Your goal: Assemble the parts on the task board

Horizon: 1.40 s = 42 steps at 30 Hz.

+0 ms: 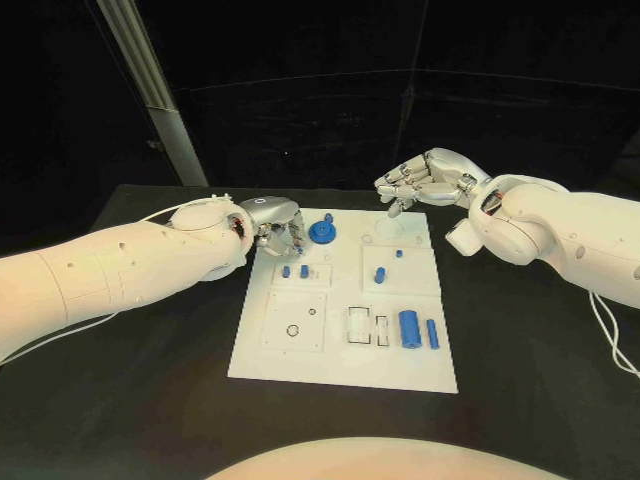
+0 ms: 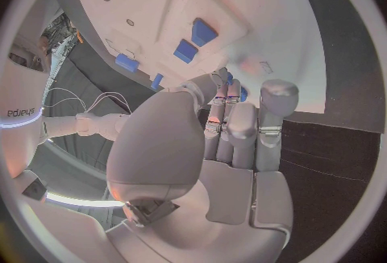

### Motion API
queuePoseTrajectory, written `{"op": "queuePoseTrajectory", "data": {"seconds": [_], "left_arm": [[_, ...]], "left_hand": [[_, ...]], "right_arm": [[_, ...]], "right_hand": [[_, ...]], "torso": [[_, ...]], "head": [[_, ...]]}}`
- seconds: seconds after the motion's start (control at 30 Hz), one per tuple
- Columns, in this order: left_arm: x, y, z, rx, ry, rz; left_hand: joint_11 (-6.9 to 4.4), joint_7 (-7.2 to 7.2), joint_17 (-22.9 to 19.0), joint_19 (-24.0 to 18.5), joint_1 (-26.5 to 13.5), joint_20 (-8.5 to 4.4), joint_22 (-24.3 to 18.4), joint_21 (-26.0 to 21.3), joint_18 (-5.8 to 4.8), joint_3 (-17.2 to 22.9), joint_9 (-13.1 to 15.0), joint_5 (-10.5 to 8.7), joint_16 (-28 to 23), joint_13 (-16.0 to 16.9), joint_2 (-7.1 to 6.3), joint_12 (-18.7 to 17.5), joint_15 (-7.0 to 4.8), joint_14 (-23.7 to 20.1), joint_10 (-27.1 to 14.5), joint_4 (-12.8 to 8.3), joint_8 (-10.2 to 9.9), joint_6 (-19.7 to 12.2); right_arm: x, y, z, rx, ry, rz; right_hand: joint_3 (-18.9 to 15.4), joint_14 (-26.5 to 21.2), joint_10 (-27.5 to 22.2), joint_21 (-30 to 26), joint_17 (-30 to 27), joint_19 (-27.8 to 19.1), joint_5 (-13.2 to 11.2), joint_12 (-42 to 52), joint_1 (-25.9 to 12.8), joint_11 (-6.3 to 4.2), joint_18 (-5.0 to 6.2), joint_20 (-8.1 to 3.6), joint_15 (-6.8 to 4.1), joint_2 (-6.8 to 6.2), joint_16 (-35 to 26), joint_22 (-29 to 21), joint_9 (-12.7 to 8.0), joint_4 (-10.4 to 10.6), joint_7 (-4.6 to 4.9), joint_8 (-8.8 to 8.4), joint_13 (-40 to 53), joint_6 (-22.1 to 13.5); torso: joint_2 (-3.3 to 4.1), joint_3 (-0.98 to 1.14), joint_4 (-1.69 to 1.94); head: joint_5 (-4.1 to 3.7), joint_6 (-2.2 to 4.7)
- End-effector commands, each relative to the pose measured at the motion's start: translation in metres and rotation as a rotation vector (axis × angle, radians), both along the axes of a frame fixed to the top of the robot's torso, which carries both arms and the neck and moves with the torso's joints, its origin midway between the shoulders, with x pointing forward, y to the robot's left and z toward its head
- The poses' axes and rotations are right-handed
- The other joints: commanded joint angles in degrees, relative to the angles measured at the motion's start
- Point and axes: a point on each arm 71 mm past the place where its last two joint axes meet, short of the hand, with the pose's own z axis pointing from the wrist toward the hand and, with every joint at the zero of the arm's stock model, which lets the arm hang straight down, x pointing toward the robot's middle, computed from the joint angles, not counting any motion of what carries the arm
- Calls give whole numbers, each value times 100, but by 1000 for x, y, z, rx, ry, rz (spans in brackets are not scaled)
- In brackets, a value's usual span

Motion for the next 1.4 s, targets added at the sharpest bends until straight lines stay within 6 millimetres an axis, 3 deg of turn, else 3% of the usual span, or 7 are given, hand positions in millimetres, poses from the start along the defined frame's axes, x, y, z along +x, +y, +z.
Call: {"op": "queuePoseTrajectory", "data": {"seconds": [0.03,1.4], "left_arm": [[-2,-2,0,-9,16,-20],[-6,-5,0,-51,66,-30]], "left_hand": [[35,22,-13,6,14,-7,12,26,-40,39,-5,-14,-31,-4,25,-27,38,-12,23,6,-26,-20],[39,32,-24,-8,33,-6,-11,-30,-30,68,-6,-15,-55,-1,27,-77,39,-9,50,-12,-49,-32]], "right_arm": [[0,0,2,7,-13,1],[0,0,2,7,-14,0]], "right_hand": [[-3,20,-40,-19,-6,38,-22,31,-51,-10,75,21,37,20,-10,1,5,36,8,19,2,-4],[-3,20,-40,-19,-6,38,-22,31,-51,-10,75,21,37,20,-10,1,5,36,8,19,2,-4]], "torso": [[0,-1,1],[-1,1,1]], "head": [[1,-3],[-12,-14]]}}
